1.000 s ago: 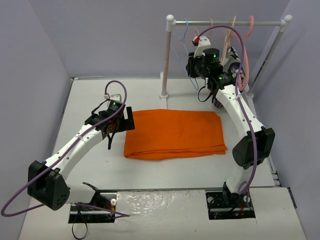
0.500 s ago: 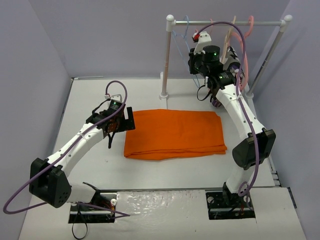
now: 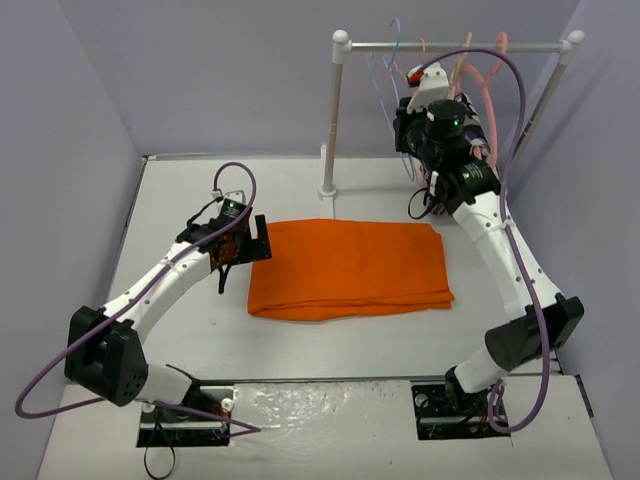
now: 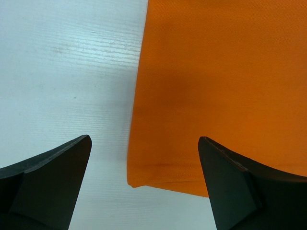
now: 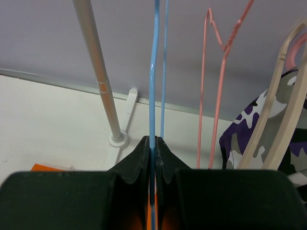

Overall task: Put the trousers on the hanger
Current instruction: Pick up the hanger from the clothesline, then place the trousers on the hanger.

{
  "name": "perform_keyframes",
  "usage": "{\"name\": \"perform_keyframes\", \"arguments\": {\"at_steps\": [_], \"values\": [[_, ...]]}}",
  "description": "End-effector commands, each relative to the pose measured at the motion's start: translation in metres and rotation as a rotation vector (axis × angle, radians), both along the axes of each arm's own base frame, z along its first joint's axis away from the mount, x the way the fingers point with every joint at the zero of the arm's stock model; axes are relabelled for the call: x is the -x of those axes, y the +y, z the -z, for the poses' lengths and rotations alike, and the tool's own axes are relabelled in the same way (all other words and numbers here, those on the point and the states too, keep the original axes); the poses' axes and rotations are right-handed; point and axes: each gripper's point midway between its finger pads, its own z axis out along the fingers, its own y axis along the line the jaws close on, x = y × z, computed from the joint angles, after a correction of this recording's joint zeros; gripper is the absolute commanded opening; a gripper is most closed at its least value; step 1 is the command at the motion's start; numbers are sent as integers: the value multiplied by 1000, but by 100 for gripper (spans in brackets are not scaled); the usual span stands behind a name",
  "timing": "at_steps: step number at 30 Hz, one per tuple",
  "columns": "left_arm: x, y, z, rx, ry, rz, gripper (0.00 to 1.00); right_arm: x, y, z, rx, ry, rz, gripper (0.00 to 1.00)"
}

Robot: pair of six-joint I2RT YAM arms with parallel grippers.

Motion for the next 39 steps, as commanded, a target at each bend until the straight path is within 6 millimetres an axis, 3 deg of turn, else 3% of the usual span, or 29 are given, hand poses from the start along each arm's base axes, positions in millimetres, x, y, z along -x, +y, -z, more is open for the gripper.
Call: {"name": "perform_keyframes", "arguments": {"at_steps": [1, 3, 5, 12, 17, 19, 26, 36, 39], "values": [[-12, -3, -9, 34, -49, 7, 92, 28, -8, -15, -47, -66, 23, 0], [-11, 0, -3, 45, -28, -1, 92, 41, -11, -4, -66, -42, 27, 0], [-10, 1, 7, 60, -10, -9, 91, 58, -12, -7, -91, -51, 16, 0], [-13, 5, 35, 130, 28, -18, 85, 114, 9, 52, -125, 61, -54, 0], [-23, 1, 60, 163, 90, 5, 79, 145, 27, 109, -106, 150, -77, 0], [-30, 7, 68, 175, 103, -8, 76, 156, 32, 116, -117, 161, -90, 0], [-42, 0, 87, 238, 137, 29, 62, 172, 47, 139, -148, 176, -125, 0], [-26, -14, 120, 310, 197, 76, 52, 181, 70, 168, -172, 201, -156, 0], [-22, -16, 125, 321, 214, 74, 41, 182, 77, 171, -183, 194, -154, 0]]}}
